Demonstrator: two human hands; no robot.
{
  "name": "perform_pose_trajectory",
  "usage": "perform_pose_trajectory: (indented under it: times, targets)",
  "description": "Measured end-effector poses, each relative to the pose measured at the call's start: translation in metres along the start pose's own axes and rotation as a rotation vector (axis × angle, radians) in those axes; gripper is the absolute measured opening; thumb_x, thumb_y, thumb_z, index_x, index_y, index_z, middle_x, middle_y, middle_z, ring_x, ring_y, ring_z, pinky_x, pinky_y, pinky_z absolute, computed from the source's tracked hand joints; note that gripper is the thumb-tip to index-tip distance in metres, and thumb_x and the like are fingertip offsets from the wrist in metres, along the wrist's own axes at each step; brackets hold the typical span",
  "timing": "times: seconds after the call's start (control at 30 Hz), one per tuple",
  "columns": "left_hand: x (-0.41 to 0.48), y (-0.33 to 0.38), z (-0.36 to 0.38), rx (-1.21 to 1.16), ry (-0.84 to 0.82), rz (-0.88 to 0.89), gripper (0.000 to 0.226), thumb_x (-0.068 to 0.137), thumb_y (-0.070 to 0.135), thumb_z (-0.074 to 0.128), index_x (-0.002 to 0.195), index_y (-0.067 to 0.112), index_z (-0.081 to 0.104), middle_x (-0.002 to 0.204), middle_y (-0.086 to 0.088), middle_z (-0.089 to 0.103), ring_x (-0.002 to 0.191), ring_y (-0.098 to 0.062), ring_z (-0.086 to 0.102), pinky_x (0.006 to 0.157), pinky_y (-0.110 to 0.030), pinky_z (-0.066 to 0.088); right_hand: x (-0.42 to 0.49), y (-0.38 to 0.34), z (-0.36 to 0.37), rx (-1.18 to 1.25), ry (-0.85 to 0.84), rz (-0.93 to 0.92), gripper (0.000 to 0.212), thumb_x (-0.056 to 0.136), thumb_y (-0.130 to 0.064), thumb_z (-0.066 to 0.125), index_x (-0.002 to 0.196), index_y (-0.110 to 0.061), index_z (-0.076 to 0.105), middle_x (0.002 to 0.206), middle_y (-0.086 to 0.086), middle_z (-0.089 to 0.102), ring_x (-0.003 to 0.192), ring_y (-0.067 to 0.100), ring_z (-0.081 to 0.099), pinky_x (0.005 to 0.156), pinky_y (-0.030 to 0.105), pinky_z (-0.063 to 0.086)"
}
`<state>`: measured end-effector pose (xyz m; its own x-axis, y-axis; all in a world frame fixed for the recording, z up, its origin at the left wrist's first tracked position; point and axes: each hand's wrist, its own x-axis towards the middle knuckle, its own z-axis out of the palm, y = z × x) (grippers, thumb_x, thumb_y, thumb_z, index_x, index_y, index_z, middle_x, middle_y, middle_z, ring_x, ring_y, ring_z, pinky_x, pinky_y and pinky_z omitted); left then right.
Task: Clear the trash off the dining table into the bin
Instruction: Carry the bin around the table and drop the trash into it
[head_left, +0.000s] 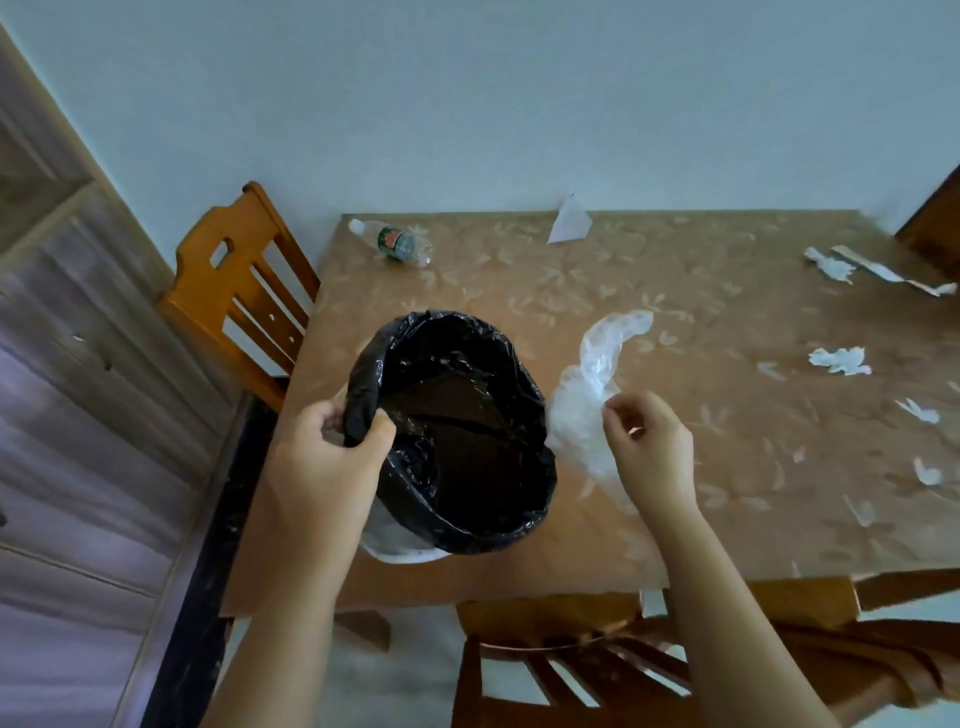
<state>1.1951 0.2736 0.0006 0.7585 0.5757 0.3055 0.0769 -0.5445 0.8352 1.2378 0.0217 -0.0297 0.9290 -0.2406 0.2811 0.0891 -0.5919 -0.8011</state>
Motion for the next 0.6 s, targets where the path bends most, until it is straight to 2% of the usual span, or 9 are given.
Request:
perform_pose_trajectory:
  times: [0.1, 0.2, 0.37, 0.47, 0.6]
  targets:
    - [0.001, -0.005, -0.009, -0.023, 0.0, -0.002, 0.017, 0.072, 0.026, 0.072, 0.084, 0.02, 0.063, 0.069, 0.008, 0.059, 0.064, -0.006, 0.055, 0.053, -0.019, 0.038, -0.002, -0.034, 0.001, 0.081, 0.011, -0.069, 0.017, 0.08, -0.007, 0.058, 0.074, -0.023, 0.058, 0.072, -0.008, 0.06, 0.068, 0.0, 0.054, 0.06, 0.004, 0.041]
    - [0.002, -0.007, -0.02, -0.056, -0.004, -0.031, 0.017, 0.072, 0.026, 0.072, 0.084, 0.022, 0.062, 0.074, 0.009, 0.06, 0.068, -0.004, 0.055, 0.055, -0.017, 0.038, -0.01, -0.065, 0.011, 0.148, -0.048, -0.123, 0.018, 0.08, -0.008, 0.059, 0.073, -0.024, 0.058, 0.072, -0.009, 0.06, 0.068, -0.003, 0.053, 0.061, 0.005, 0.04]
    - [0.005, -0.012, -0.043, -0.079, 0.025, -0.053, 0.016, 0.072, 0.026, 0.071, 0.084, 0.024, 0.061, 0.075, 0.012, 0.061, 0.07, -0.002, 0.056, 0.056, -0.018, 0.04, -0.024, -0.102, 0.045, 0.128, -0.283, -0.166, 0.015, 0.081, -0.006, 0.058, 0.077, -0.021, 0.062, 0.073, -0.011, 0.061, 0.065, -0.005, 0.054, 0.061, 0.002, 0.039]
    - [0.008, -0.016, -0.064, -0.086, 0.073, -0.088, 0.014, 0.072, 0.025, 0.071, 0.084, 0.023, 0.062, 0.073, 0.015, 0.06, 0.069, -0.001, 0.056, 0.056, -0.017, 0.04, -0.034, -0.116, 0.064, 0.039, -0.452, -0.209, 0.015, 0.083, -0.008, 0.057, 0.092, -0.016, 0.066, 0.089, -0.004, 0.067, 0.075, 0.002, 0.057, 0.068, 0.004, 0.042]
    - [0.009, -0.032, -0.101, -0.113, 0.149, -0.127, 0.013, 0.072, 0.024, 0.071, 0.081, 0.025, 0.061, 0.071, 0.017, 0.06, 0.064, 0.003, 0.057, 0.056, -0.013, 0.039, -0.054, -0.137, 0.086, -0.023, -0.505, -0.353, 0.021, 0.085, -0.016, 0.056, 0.105, -0.017, 0.061, 0.104, -0.002, 0.062, 0.09, 0.005, 0.052, 0.072, 0.003, 0.036]
